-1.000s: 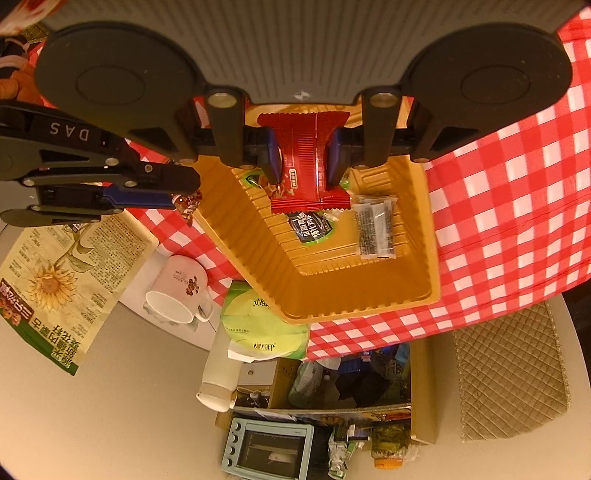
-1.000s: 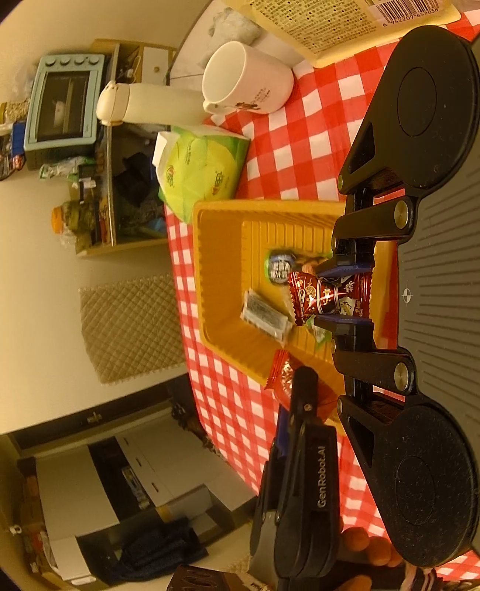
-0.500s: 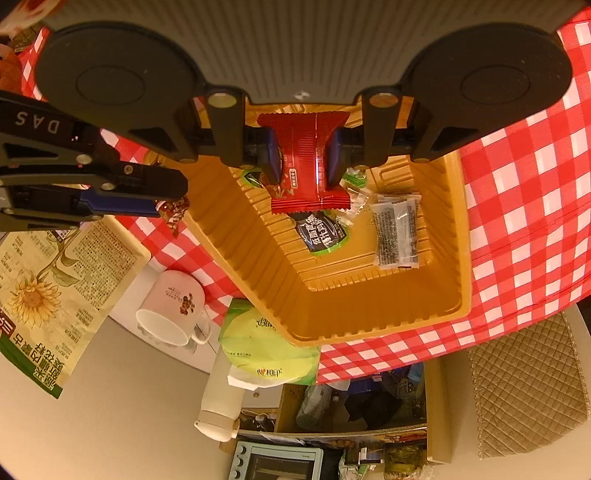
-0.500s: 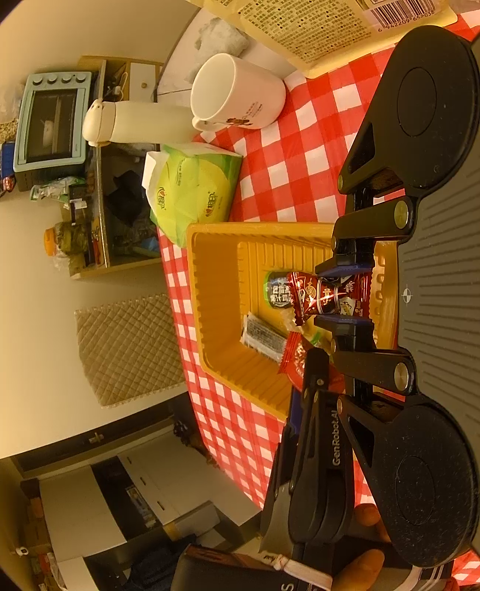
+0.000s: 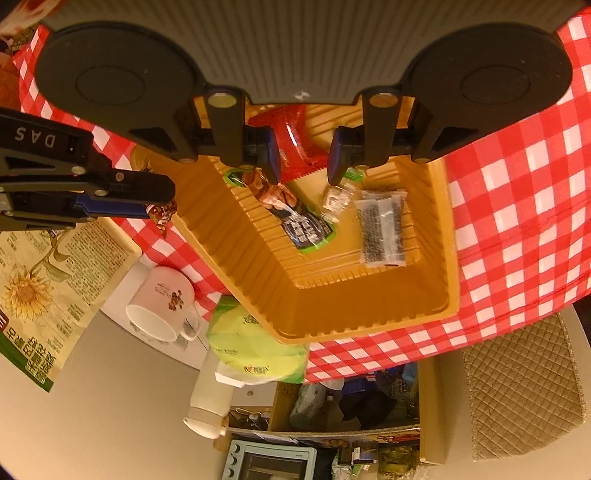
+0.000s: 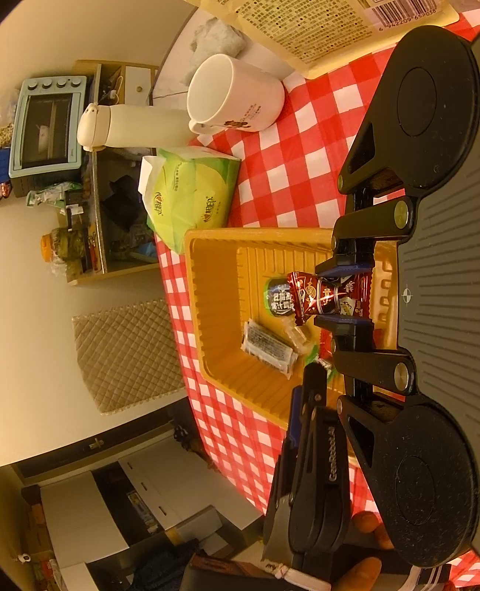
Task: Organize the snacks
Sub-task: 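Carry both candies with both grippers over the orange tray, then open both grippers to drop the candies into the tray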
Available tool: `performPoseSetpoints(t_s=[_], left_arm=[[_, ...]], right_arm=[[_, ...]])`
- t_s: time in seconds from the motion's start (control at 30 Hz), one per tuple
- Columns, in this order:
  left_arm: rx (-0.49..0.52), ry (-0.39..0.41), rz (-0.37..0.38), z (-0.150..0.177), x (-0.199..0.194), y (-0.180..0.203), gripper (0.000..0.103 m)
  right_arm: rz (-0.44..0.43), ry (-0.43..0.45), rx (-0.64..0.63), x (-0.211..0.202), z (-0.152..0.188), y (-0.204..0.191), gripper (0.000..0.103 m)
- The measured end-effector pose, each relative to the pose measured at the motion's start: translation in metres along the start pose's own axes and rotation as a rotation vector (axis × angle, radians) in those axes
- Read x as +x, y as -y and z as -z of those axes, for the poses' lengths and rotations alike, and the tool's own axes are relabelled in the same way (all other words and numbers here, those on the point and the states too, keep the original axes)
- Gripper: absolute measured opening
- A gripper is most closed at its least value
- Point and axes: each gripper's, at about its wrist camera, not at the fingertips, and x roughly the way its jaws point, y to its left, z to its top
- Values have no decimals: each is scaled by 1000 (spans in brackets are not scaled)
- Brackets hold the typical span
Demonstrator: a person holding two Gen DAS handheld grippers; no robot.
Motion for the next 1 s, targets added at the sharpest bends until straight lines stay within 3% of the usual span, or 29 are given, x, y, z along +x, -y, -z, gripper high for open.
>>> performPoseSetpoints(t_s=[0.53,0.9,0.97,1.0], left_arm=[[-27,21,-51,-22,1,-31,25],[-43,26,-56,-20,-2,-36,34],[-45,26,-56,-19,-4,-36,36],[-47,27,-57,-18,-6,-35,41]], right_arm=[[23,6,13,48,-36,8,22],[21,58,27,55,-49,9,23],[21,49,21,53,-48,8,25],[19,43,21,52,-47,9,33]])
